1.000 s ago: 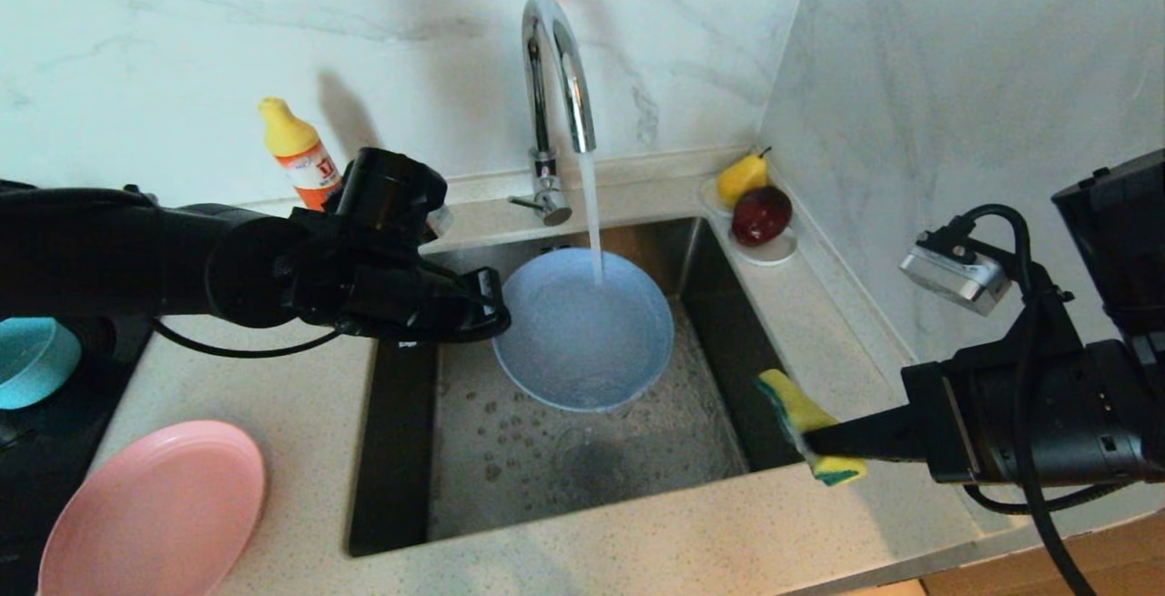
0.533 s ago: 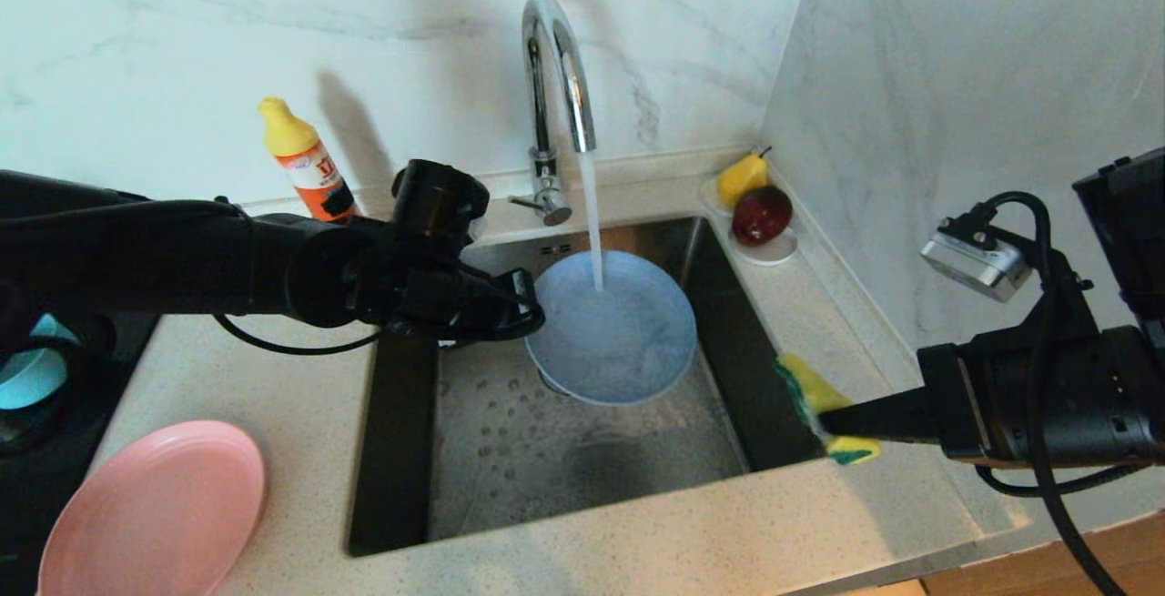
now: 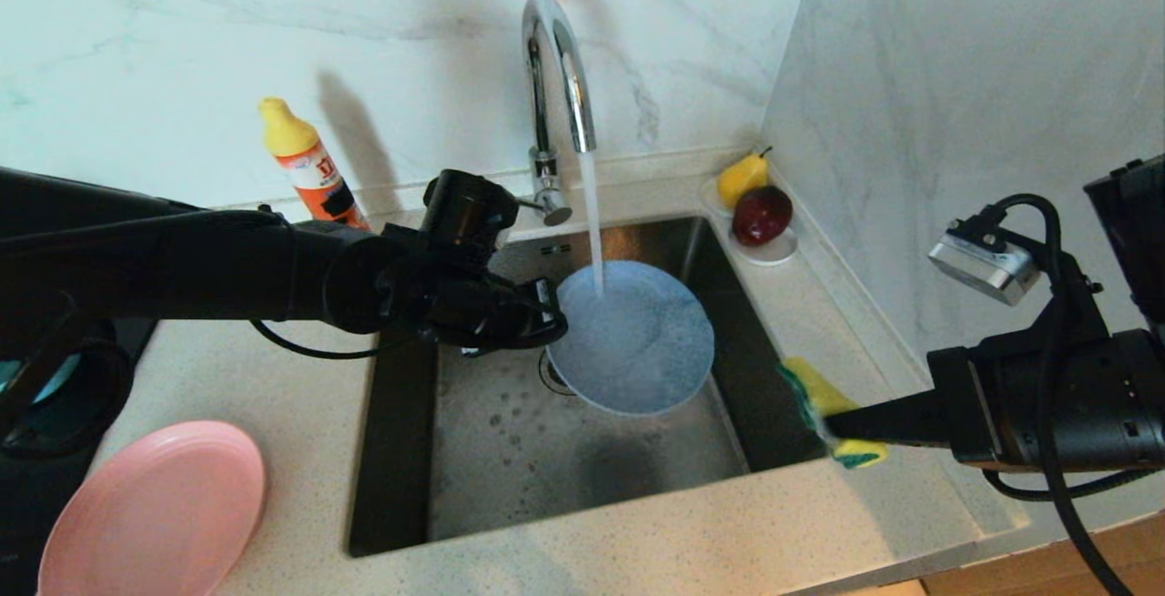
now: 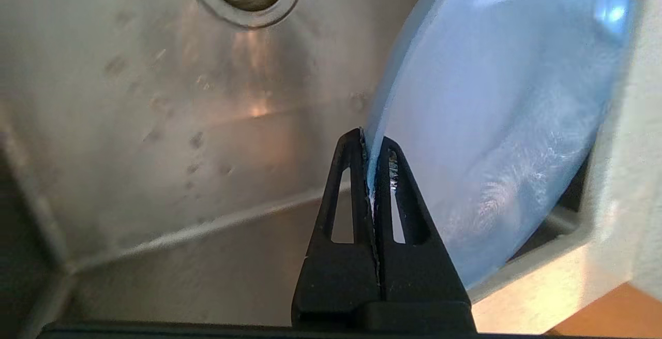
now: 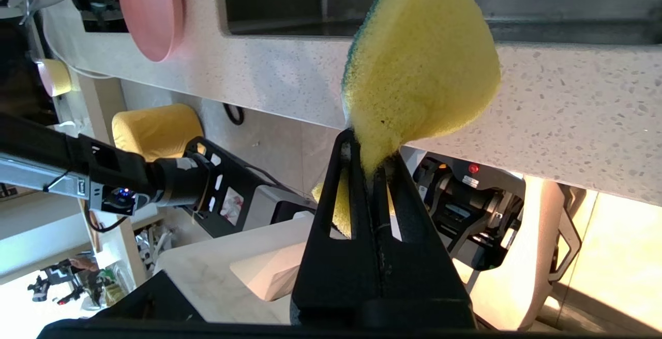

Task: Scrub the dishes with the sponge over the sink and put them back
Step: Wash the plate

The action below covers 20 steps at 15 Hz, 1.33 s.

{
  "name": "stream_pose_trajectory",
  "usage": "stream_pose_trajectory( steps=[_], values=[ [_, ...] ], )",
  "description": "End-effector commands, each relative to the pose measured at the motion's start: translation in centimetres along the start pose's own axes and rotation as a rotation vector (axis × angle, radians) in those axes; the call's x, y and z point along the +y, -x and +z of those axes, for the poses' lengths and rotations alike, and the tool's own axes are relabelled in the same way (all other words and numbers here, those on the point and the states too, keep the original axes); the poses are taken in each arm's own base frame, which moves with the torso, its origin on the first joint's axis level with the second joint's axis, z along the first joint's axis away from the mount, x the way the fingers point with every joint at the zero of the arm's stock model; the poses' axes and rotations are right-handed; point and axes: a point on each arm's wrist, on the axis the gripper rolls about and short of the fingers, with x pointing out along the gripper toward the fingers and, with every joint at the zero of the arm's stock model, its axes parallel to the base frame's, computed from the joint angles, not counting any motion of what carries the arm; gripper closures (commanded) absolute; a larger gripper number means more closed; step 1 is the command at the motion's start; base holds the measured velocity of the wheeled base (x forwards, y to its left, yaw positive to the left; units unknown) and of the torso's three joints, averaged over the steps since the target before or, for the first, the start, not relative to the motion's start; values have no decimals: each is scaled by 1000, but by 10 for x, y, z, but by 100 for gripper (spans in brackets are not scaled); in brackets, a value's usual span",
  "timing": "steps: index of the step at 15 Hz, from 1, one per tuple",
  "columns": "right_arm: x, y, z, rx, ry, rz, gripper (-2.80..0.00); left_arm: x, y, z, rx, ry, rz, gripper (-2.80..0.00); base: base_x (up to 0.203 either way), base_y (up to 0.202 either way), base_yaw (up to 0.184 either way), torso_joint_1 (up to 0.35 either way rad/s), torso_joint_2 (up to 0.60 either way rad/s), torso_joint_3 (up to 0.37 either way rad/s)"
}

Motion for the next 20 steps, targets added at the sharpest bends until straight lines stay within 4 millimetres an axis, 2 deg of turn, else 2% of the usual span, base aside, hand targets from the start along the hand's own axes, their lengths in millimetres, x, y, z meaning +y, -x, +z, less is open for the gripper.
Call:
stream_pose_trajectory(
  steps=[1,6,8,11,13,15,18,20],
  values=[
    [1,2,0,-2,-1,5,0,4,13,-4,-1,1,19,0,0,0,0,0,0,0],
    [1,-3,1,13,-4,9,0,21,45,-6,-127,-92,242,0,0,0,0,0,0,0],
    [0,-4,0,19,-7,6,0,24,65,-6,-170,-123,284,0,0,0,0,0,0,0],
    [-1,-4,-1,21,-9,5,0,35,97,-6,-243,-146,303,0,0,0,0,0,0,0],
    [-1,-3,-1,21,-9,5,0,41,114,0,-370,-164,312,0,0,0,0,0,0,0],
    [-1,-3,-1,21,-9,5,0,40,134,6,-493,-192,305,0,0,0,0,0,0,0],
    [0,-3,-2,22,-7,7,0,38,167,2,-611,-281,289,0,0,0,0,0,0,0],
    [0,-4,-1,25,-7,6,0,38,175,-2,-684,-327,280,0,0,0,0,0,0,0]
  ],
)
